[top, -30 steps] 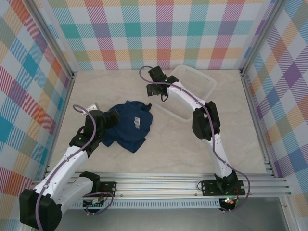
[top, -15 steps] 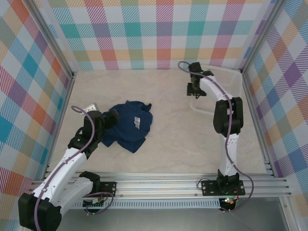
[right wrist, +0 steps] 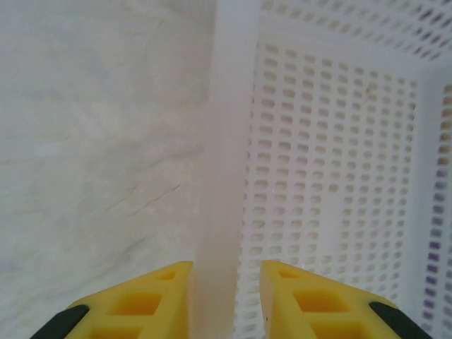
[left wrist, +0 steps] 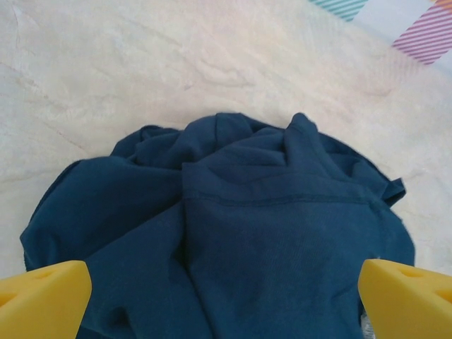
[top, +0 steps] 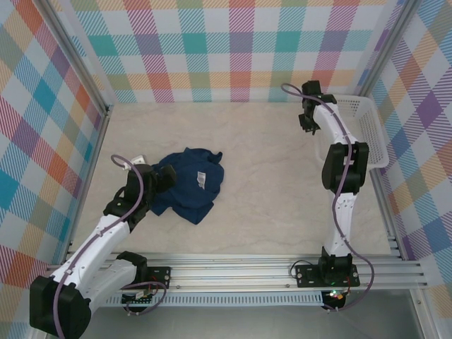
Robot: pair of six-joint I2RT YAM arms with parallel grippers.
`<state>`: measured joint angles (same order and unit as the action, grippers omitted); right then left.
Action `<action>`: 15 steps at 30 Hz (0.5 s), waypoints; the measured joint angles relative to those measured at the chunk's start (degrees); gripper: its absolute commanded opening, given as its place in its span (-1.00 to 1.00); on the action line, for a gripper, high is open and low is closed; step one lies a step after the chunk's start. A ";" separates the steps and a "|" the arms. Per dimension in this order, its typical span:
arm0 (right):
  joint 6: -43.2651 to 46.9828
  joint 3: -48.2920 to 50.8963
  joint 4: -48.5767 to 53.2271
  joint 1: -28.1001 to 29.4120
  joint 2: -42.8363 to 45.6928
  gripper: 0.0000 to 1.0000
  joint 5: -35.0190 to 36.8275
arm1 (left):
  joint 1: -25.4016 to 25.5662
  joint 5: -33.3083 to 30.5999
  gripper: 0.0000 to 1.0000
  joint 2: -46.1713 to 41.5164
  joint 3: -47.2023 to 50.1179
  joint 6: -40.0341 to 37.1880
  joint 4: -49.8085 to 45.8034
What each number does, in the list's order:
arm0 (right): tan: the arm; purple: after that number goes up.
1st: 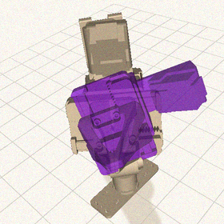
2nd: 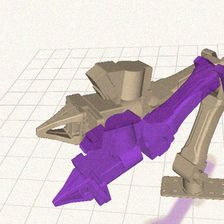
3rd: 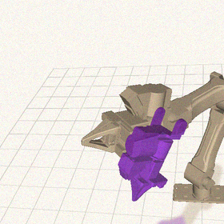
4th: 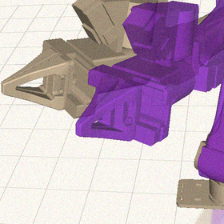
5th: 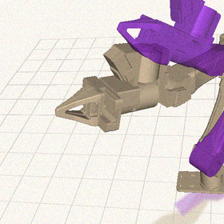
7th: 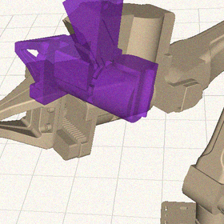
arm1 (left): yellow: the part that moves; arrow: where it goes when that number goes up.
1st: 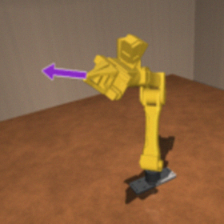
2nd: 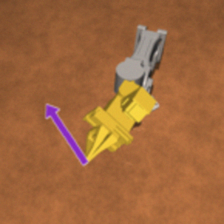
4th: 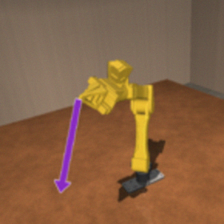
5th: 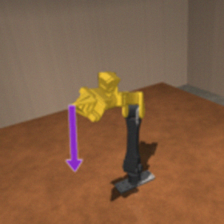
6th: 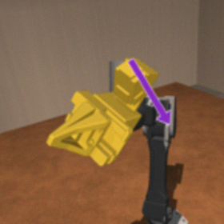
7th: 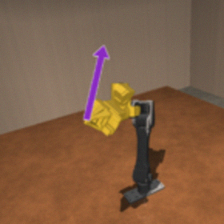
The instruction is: Fold the inside-out t-shirt
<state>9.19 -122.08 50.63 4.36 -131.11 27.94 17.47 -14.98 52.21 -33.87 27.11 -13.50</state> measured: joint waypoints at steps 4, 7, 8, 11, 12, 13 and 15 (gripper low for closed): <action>2.32 -2.60 0.02 -0.04 -1.77 -0.14 2.05 | 0.00 1.05 0.94 3.80 0.00 0.11 -0.04; 2.38 5.03 -4.07 2.16 3.21 0.18 0.57 | 0.00 1.99 0.93 8.00 0.00 0.66 -0.20; 2.25 8.59 -5.46 3.74 5.77 0.25 -0.66 | 0.00 2.08 0.93 9.25 0.00 0.81 -0.33; 0.61 20.39 -10.88 12.33 15.85 0.38 -7.96 | -0.66 1.86 0.92 10.75 0.68 1.77 -0.48; -0.72 23.61 -13.18 16.20 19.02 0.43 -11.74 | -1.20 1.84 0.91 10.69 1.11 2.01 -0.46; -1.99 25.99 -15.37 19.12 21.20 0.46 -15.13 | -1.68 1.88 0.90 10.67 1.44 2.08 -0.42; -5.18 29.70 -20.04 26.05 24.02 0.47 -24.15 | -3.10 1.97 0.86 10.67 1.99 2.27 -0.28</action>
<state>4.01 -92.38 30.59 30.41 -107.09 3.79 14.37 -13.02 62.87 -31.88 29.39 -13.78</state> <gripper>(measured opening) 0.732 0.947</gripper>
